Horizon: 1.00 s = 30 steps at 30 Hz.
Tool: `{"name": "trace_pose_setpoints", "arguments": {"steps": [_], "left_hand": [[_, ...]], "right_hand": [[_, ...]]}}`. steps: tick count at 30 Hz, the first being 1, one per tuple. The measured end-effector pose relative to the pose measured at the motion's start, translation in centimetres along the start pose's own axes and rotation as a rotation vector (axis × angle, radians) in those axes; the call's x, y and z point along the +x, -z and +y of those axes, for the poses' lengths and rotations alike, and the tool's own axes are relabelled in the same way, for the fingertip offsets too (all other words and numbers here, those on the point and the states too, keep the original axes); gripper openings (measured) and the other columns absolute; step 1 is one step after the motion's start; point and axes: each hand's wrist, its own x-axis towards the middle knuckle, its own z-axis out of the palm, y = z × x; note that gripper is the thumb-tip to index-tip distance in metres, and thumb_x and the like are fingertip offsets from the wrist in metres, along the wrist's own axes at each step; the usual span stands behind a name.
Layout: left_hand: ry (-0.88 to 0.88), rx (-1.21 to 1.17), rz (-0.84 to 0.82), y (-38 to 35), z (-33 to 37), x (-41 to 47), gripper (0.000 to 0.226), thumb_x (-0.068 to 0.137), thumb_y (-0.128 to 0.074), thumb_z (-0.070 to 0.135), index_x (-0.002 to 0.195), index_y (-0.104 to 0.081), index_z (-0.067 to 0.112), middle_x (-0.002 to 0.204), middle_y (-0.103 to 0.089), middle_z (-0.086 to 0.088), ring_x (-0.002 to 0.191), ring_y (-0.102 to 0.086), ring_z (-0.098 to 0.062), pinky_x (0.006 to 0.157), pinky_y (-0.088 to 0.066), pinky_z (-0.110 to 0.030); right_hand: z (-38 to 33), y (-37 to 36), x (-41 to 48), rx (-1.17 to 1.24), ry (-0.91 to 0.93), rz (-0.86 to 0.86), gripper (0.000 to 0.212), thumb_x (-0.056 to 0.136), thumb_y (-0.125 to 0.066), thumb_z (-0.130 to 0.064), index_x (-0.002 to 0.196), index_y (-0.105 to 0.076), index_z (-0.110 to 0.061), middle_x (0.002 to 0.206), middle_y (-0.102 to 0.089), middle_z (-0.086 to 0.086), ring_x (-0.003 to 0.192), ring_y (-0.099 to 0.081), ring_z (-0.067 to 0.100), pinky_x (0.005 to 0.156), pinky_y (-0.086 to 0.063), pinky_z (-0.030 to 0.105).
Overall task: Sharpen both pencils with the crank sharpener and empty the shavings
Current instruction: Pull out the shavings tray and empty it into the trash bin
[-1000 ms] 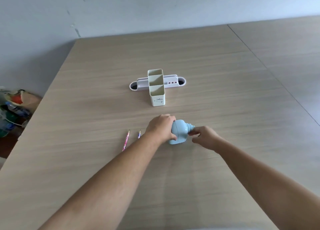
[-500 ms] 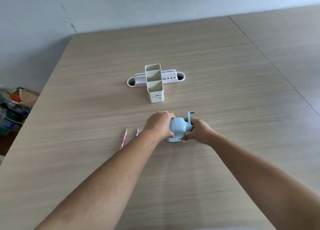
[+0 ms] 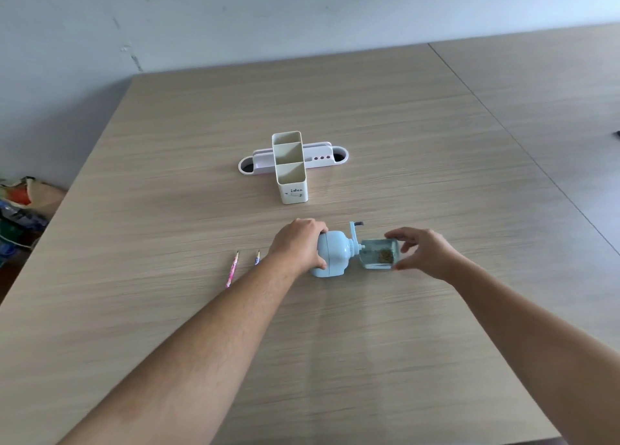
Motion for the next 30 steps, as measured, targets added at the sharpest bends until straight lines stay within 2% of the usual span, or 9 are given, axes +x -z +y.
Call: {"name": "trace_pose_setpoints", "arguments": {"steps": [7,10,12,14,17,22,24,27,30], "left_hand": [[0.002,-0.006,-0.021,-0.1,0.3,-0.4,0.072,0.061,-0.084,0.027,0.124,-0.052,0.021,0.122,-0.058,0.003,0.116,-0.053,-0.022,0.088,-0.048,-0.037],[-0.03,-0.015,0.031,0.4,0.9,-1.1,0.097,0.055,-0.086,0.041,0.137,-0.036,0.026,0.138,-0.047,0.006,0.125,-0.047,-0.017,0.093,-0.045,-0.036],[-0.056,-0.087,0.074,1.6,1.4,-1.3,0.101,0.054,-0.086,0.041,0.139,-0.032,0.028,0.142,-0.044,0.007,0.128,-0.045,-0.016,0.096,-0.044,-0.035],[-0.06,-0.195,0.122,3.0,1.4,-2.1,0.1,0.054,-0.088,0.037,0.138,-0.034,0.028,0.143,-0.045,0.007,0.128,-0.045,-0.016,0.098,-0.043,-0.034],[-0.026,-0.343,0.235,5.0,0.3,-4.7,0.095,0.052,-0.091,0.027,0.134,-0.043,0.024,0.136,-0.053,0.001,0.123,-0.051,-0.017,0.1,-0.044,-0.035],[0.229,-0.408,0.492,6.1,-5.1,-13.3,0.066,0.057,-0.087,0.016,0.118,-0.061,0.014,0.114,-0.066,-0.005,0.104,-0.06,-0.021,0.093,-0.048,-0.035],[0.379,-0.414,0.574,5.9,-8.1,-18.6,0.066,0.059,-0.087,0.017,0.12,-0.061,0.015,0.115,-0.066,-0.003,0.105,-0.061,-0.017,0.094,-0.049,-0.029],[0.592,-0.367,0.651,5.6,-12.3,-27.4,0.068,0.06,-0.088,0.023,0.122,-0.059,0.019,0.119,-0.064,0.001,0.108,-0.058,-0.013,0.094,-0.047,-0.026],[0.736,-0.324,0.715,4.5,-15.6,-37.2,0.064,0.06,-0.088,0.023,0.118,-0.062,0.016,0.118,-0.066,-0.001,0.109,-0.059,-0.017,0.095,-0.044,-0.024]], "right_hand": [[0.0,3.3,-2.2,0.027,0.007,0.095,0.067,0.057,-0.086,-0.011,0.118,-0.062,-0.027,0.104,-0.067,-0.01,0.087,-0.059,0.003,0.075,-0.043,0.023],[-2.0,4.9,-2.7,0.042,0.052,0.121,0.066,0.057,-0.086,-0.013,0.115,-0.062,-0.033,0.101,-0.067,-0.013,0.088,-0.061,0.007,0.075,-0.044,0.022],[-4.1,5.4,-2.3,0.057,0.114,0.114,0.066,0.057,-0.086,-0.014,0.115,-0.062,-0.033,0.104,-0.068,-0.005,0.088,-0.063,0.017,0.074,-0.045,0.021],[-7.0,5.1,-1.7,0.068,0.202,0.074,0.065,0.057,-0.086,-0.013,0.114,-0.062,-0.034,0.106,-0.068,-0.004,0.088,-0.063,0.014,0.072,-0.045,0.017],[-12.0,3.0,-0.5,0.05,0.347,-0.044,0.065,0.057,-0.085,-0.012,0.113,-0.062,-0.035,0.104,-0.066,-0.012,0.088,-0.058,-0.003,0.066,-0.043,0.009],[-20.9,-4.8,0.0,-0.016,0.591,-0.31,0.066,0.058,-0.084,-0.009,0.117,-0.062,-0.03,0.101,-0.064,-0.02,0.087,-0.058,0.0,0.064,-0.044,0.004],[-24.8,-9.3,-1.3,-0.012,0.666,-0.451,0.07,0.06,-0.084,-0.01,0.122,-0.059,-0.031,0.114,-0.064,-0.012,0.095,-0.059,0.006,0.072,-0.046,0.009],[-30.2,-16.7,-4.9,0.017,0.722,-0.71,0.077,0.066,-0.082,-0.021,0.135,-0.046,-0.028,0.13,-0.052,-0.014,0.111,-0.056,0.009,0.087,-0.05,0.025],[-35.1,-24.8,-10.1,0.112,0.663,-0.936,0.051,0.084,-0.066,-0.021,0.133,-0.049,-0.015,0.127,-0.059,0.002,0.1,-0.063,0.014,0.074,-0.055,0.02]]}}
